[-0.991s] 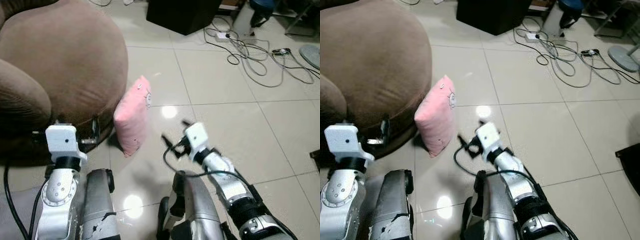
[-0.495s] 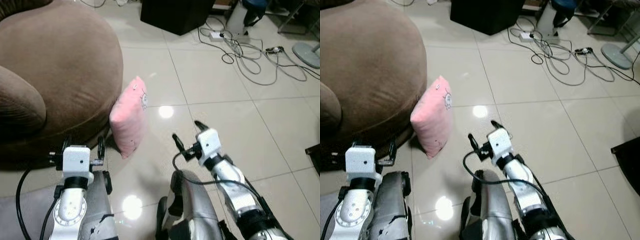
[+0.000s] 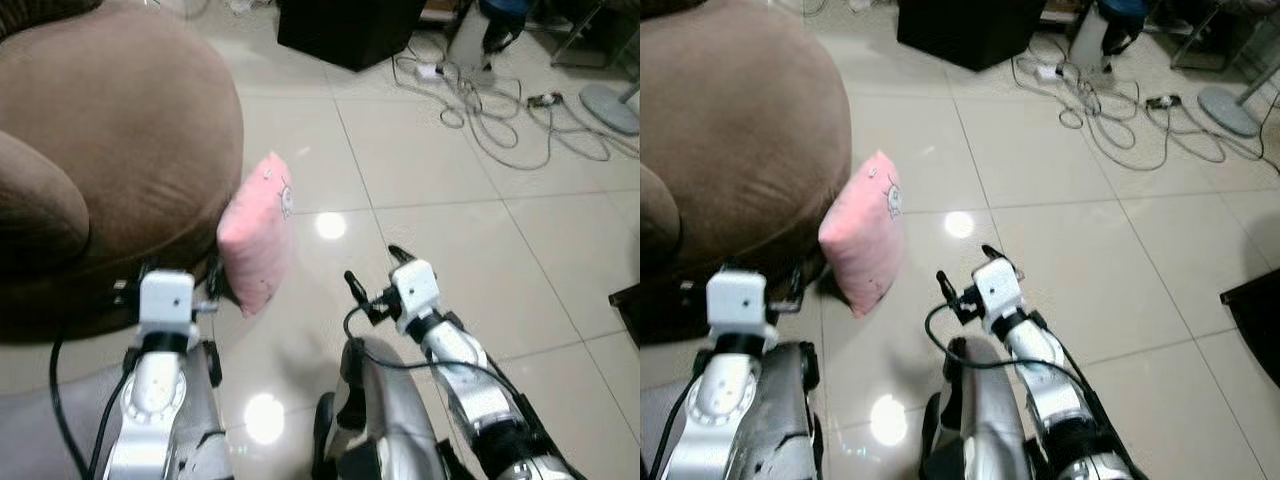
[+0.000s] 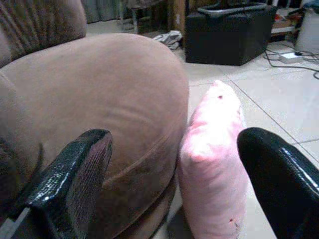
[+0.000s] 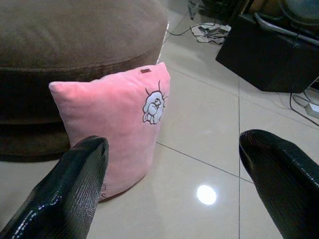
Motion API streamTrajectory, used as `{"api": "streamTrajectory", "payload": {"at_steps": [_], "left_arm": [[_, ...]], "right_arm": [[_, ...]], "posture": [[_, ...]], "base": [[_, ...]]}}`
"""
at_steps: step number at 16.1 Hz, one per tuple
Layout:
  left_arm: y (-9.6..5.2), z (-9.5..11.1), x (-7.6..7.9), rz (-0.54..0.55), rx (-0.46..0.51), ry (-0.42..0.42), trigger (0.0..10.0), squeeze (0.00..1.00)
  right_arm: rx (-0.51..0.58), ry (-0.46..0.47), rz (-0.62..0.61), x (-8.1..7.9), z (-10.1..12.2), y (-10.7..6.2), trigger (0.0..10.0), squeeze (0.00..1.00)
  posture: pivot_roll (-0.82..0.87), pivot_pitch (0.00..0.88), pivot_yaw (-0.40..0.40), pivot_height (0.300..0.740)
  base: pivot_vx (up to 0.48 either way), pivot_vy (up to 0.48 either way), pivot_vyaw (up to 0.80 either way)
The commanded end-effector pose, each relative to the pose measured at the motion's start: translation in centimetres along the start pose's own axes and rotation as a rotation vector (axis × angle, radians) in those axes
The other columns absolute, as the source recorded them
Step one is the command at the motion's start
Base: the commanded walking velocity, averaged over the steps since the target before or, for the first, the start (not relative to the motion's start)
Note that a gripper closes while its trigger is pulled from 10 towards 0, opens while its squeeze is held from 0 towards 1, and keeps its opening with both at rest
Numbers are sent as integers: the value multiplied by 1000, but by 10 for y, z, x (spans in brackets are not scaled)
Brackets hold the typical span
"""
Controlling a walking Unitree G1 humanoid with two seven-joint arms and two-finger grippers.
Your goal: Move the pillow to the sofa from floor
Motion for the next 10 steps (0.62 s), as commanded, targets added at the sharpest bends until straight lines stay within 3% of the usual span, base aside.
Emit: {"api": "streamTrajectory", "payload": {"at_steps": [1, 7, 10], "left_arm": [[-4, -12, 7, -14, -51, -2, 10000, 0], [-2, -17, 21, -67, -79, 12, 10000, 0], [2, -26, 22, -59, -131, 22, 10000, 0]], "right_arm": [[-50, 5, 2, 1, -14, -6, 10000, 0], [-84, -5, 9, -4, -20, -8, 10000, 0], [-89, -4, 12, -4, -22, -11, 10000, 0]], "posture": [[161, 189, -214, 516], [146, 197, -211, 449], [134, 200, -208, 449]], "base": [[0, 0, 0], [0, 0, 0], [0, 0, 0]]}}
Point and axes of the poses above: a point about 5 cm out from each wrist's last joint towards the gripper, its own y axis pointing out of the wrist towards the gripper, its own z axis along the axis of the wrist's last joint, x = y × z, the point moved 6 cm from there along y, pointing out of the wrist towards the gripper, and after that the axes turned 12 degrees about -y, right-handed, at the moved point
